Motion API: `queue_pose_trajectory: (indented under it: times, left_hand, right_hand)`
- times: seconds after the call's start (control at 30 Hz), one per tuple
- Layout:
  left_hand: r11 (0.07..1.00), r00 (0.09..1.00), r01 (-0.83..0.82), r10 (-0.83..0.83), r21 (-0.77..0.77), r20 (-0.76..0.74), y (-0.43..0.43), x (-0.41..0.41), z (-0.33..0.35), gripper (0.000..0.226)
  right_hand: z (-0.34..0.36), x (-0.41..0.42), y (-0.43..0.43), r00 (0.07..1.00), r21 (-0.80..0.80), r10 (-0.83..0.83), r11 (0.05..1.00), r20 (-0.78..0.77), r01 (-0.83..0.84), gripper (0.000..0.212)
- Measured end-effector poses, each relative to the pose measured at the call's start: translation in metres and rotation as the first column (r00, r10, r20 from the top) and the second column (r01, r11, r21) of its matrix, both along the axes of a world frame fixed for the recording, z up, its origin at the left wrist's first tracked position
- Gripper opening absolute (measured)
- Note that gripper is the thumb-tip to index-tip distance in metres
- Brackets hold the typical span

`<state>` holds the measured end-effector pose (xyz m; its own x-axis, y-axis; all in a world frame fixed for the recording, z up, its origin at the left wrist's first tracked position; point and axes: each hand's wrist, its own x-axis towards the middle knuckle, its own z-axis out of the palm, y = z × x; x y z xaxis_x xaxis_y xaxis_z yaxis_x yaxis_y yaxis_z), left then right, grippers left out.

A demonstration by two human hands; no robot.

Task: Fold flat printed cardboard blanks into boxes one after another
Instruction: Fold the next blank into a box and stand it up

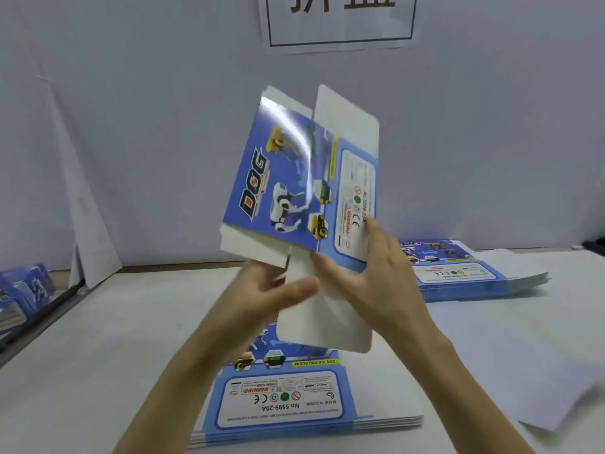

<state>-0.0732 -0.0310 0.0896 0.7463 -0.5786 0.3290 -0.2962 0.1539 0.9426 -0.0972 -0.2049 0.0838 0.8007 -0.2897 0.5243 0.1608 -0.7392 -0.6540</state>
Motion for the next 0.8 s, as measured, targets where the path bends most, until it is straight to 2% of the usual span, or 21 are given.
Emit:
queue_pose_trajectory:
  times: [0.03, 0.07, 0.1, 0.13, 0.2, 0.27, 0.33, 0.4, 0.43, 0.5, 0.57, 0.63, 0.73, 0.8]
  left_hand:
    - [0.985, 0.993, -0.111, 0.104, 0.129, 0.064, -0.008, -0.004, -0.002, 0.031]
    - [0.956, 0.979, -0.200, 0.188, 0.212, 0.075, -0.015, -0.008, -0.003, 0.031]
    - [0.922, 0.961, -0.277, 0.269, 0.271, 0.068, -0.019, -0.010, -0.006, 0.048]
    - [0.897, 0.945, -0.324, 0.324, 0.301, 0.052, -0.022, -0.010, -0.008, 0.054]
    - [0.865, 0.913, -0.393, 0.407, 0.312, 0.020, -0.025, -0.005, -0.013, 0.051]
    - [0.832, 0.900, -0.429, 0.427, 0.351, 0.086, -0.026, 0.000, -0.019, 0.042]
    - [0.830, 0.897, -0.440, 0.428, 0.343, 0.114, -0.024, 0.001, -0.019, 0.029]
    - [0.883, 0.931, -0.357, 0.362, 0.306, 0.042, -0.015, 0.007, -0.017, 0.026]
    - [0.926, 0.959, -0.257, 0.281, 0.277, -0.048, -0.009, 0.010, -0.016, 0.025]
    - [0.995, 0.955, 0.028, 0.000, 0.091, -0.298, 0.008, 0.019, -0.013, 0.061]
    - [0.971, 0.866, 0.147, -0.219, -0.189, -0.450, 0.021, 0.027, -0.010, 0.101]
    - [0.935, 0.844, 0.168, -0.300, -0.311, -0.445, 0.024, 0.030, -0.008, 0.116]
    - [0.893, 0.858, 0.241, -0.379, -0.381, -0.347, 0.018, 0.028, -0.008, 0.099]
    - [0.865, 0.855, 0.280, -0.421, -0.416, -0.303, 0.015, 0.026, -0.009, 0.099]
  right_hand:
    - [-0.001, 0.000, 0.003, 1.000, -0.058, 0.000, 0.998, -0.013, -0.001, 0.100]
    - [-0.003, 0.000, 0.006, 0.999, -0.115, -0.007, 0.993, -0.036, 0.003, 0.092]
    - [-0.004, 0.000, 0.007, 0.997, -0.151, -0.020, 0.988, -0.073, 0.009, 0.085]
    - [-0.005, 0.000, 0.007, 0.992, -0.160, -0.037, 0.987, -0.119, 0.018, 0.076]
    - [-0.006, 0.000, 0.006, 0.982, -0.111, -0.043, 0.994, -0.185, 0.023, 0.054]
    - [-0.007, 0.004, 0.003, 0.979, -0.100, -0.033, 0.995, -0.203, 0.013, 0.034]
    - [-0.007, 0.009, -0.003, 0.982, -0.115, -0.031, 0.993, -0.188, 0.010, 0.043]
    - [-0.004, 0.010, -0.011, 0.984, -0.054, 0.023, 0.998, -0.175, -0.033, 0.064]
    - [-0.004, 0.010, -0.013, 0.985, -0.041, 0.054, 0.997, -0.162, -0.062, 0.070]
    - [-0.005, 0.008, -0.015, 0.990, -0.119, 0.094, 0.987, -0.109, -0.107, 0.078]
    - [-0.006, 0.007, -0.014, 0.988, -0.190, 0.148, 0.970, -0.045, -0.154, 0.080]
    - [-0.008, 0.006, -0.009, 0.976, -0.282, 0.217, 0.935, -0.021, -0.214, 0.081]
    - [-0.012, 0.005, 0.001, 0.960, -0.421, 0.267, 0.864, -0.081, -0.276, 0.079]
    - [-0.013, 0.005, 0.005, 0.962, -0.448, 0.252, 0.852, -0.102, -0.271, 0.077]
